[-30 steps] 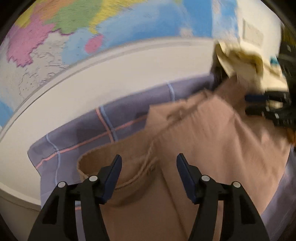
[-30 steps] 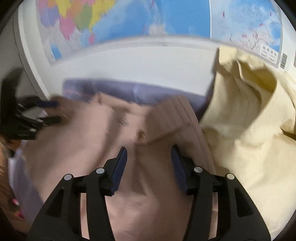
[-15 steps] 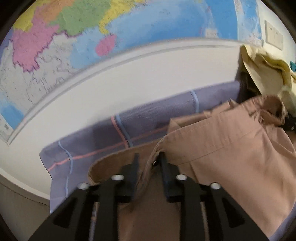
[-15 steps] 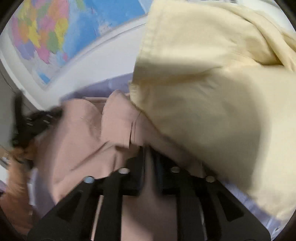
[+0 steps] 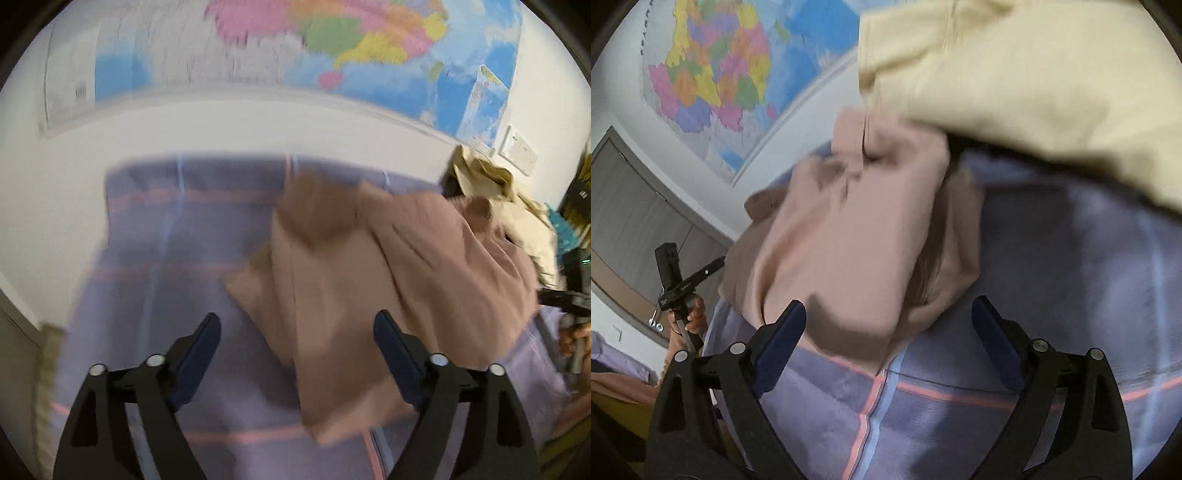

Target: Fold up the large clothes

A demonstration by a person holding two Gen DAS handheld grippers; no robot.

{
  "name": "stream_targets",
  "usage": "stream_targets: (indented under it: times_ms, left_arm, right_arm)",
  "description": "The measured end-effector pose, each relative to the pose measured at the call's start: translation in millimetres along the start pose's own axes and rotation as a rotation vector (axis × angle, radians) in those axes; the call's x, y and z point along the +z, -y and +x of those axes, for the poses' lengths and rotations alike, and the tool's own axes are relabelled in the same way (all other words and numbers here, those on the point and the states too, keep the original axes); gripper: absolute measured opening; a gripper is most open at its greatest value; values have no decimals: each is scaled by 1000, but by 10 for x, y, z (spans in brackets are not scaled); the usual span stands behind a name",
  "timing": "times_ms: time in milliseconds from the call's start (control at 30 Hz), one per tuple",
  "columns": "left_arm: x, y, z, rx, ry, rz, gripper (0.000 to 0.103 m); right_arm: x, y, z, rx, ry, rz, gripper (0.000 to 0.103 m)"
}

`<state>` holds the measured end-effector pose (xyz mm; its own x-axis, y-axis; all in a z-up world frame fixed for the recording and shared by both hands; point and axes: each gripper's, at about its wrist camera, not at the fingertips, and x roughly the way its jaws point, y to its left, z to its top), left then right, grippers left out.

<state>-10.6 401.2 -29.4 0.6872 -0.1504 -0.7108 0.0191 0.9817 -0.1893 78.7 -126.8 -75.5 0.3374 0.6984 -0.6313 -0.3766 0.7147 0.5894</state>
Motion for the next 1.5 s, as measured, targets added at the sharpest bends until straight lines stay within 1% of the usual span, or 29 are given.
stream_targets:
  times_ms: [133,200,233,267,300,367,400,467,567,633,700,733,767,800,833,900,933,967,1000,1067,1233,1267,1300,1333,1367,1400,1433,1467,1500]
  left_arm:
    - [-212,87,129,-69,-17,0,89]
    - [-273,154,267,-109,-58,-9,86]
    - [-285,196,332,-125,-75,-12,81]
    - [-300,237,376,-123,-86,-16,69]
    - [-301,304,381,-82,-70,-2,47]
    - [-269,391,318,-88,-67,-20,25]
    - [-245,421,240,-106,-74,-36,21]
    - [-258,433,35,-151,-52,-58,19]
    - [-416,461,-258,-229,-41,-70,19]
    - [-585,458,-351,-250,-58,-66,23]
    - [-762,419,-304,-213,-125,-81,33]
    - [-837,393,-250,-169,-165,-84,35]
    - [-854,354,-241,-161,-171,-97,45]
    - [-837,315,-268,-142,-162,-114,54]
    - [-767,279,-361,-112,-121,-125,55]
    - [-631,253,-548,-70,-37,-112,62]
    - [-525,289,-657,-27,11,-81,66]
    - [-444,335,-710,5,37,-47,70]
    - [-347,401,-730,37,51,-9,71]
    - [-142,611,-617,102,31,90,71]
    - [96,831,38,160,-86,222,69]
    - [138,855,154,169,-108,232,60]
    - [164,843,259,176,-130,241,38]
    - [209,841,388,208,-148,249,30]
    - [257,805,495,230,-172,233,18]
    - [301,758,565,224,-191,210,15]
    - [339,733,601,215,-191,191,15]
    - [349,679,593,207,-187,181,14]
    - [376,652,595,200,-179,169,12]
  right_arm:
    - [23,-180,151,-7,16,-74,93]
    - [34,-227,214,0,14,-95,83]
    - [46,-243,251,4,9,-96,66]
    - [59,-256,284,19,-5,-94,43]
    - [65,-269,288,41,-11,-89,35]
    - [59,-343,238,72,-17,-82,25]
    - [63,-374,190,81,-18,-81,24]
    - [30,-454,-34,153,-9,-68,21]
    - [-62,-554,-373,177,-6,-91,15]
    - [-178,-469,-557,132,-26,-74,15]
    - [-317,-251,-564,71,-81,-6,16]
    - [-354,-165,-534,38,-106,23,21]
    - [-396,-75,-514,-15,-132,49,34]
    - [-406,-37,-533,-35,-130,59,40]
    - [-378,-31,-612,-80,-95,62,53]
    - [-275,-166,-748,-166,-18,-3,54]
    - [-242,-249,-827,-187,23,-48,58]
    - [-216,-317,-856,-186,43,-82,63]
    - [-140,-467,-842,-178,67,-145,64]
    - [-30,-679,-692,-205,74,-229,64]
    - [208,-918,11,-205,-28,-333,69]
    - [236,-931,161,-220,-52,-347,69]
    - [262,-958,299,-231,-74,-358,69]
    - [294,-980,446,-242,-96,-372,69]
    - [322,-987,568,-257,-112,-379,65]
    - [343,-974,662,-275,-123,-383,59]
    - [359,-961,728,-292,-134,-394,42]
    - [365,-945,763,-294,-140,-399,16]
    - [367,-921,784,-286,-145,-397,4]
